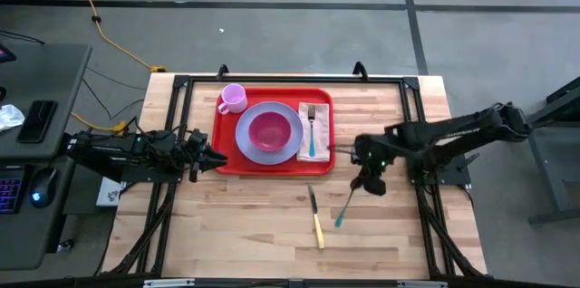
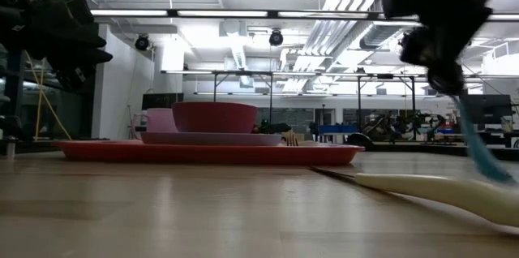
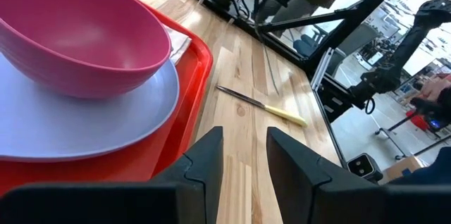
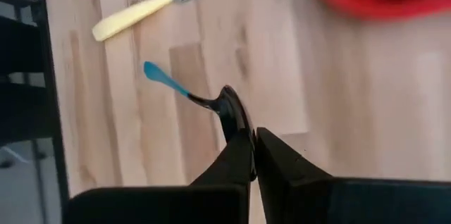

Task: Set up tray
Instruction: Put the blue spoon on the white table napkin to the left of the blue fork

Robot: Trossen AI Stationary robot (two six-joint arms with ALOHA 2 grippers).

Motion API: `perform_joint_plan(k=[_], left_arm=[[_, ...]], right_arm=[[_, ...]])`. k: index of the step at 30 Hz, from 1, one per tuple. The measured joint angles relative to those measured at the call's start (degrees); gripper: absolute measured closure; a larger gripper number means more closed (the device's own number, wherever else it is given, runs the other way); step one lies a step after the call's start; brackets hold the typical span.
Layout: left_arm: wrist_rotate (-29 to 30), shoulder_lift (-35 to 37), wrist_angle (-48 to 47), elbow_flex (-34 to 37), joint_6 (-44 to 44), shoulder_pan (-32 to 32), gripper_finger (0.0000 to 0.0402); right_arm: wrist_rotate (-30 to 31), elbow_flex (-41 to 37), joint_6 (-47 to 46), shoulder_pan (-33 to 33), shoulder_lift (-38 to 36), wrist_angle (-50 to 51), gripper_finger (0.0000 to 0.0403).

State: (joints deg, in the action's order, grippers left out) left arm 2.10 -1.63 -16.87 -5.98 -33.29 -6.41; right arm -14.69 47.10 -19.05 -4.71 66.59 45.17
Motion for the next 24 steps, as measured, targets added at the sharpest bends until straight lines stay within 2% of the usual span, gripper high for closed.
perform_joint_plan(k=[7, 15, 24], left_arm=[[0.0, 0.0, 0.0, 0.0, 0.0, 0.0, 0.0261], [0.0, 0.0, 0.0, 0.0, 0.0, 0.0, 0.0261], [0.0, 0.0, 0.0, 0.0, 0.0, 0.0, 0.0261]], right_arm=[[-0.4, 7.8, 14.7, 10.2, 0.0, 7.4, 0.0402], [-4.5, 12.9, 27.5, 23.2, 0.3, 9.9, 0.0403], [-6.3, 19.3, 40.6, 32.8, 6.8, 10.1, 0.0403]])
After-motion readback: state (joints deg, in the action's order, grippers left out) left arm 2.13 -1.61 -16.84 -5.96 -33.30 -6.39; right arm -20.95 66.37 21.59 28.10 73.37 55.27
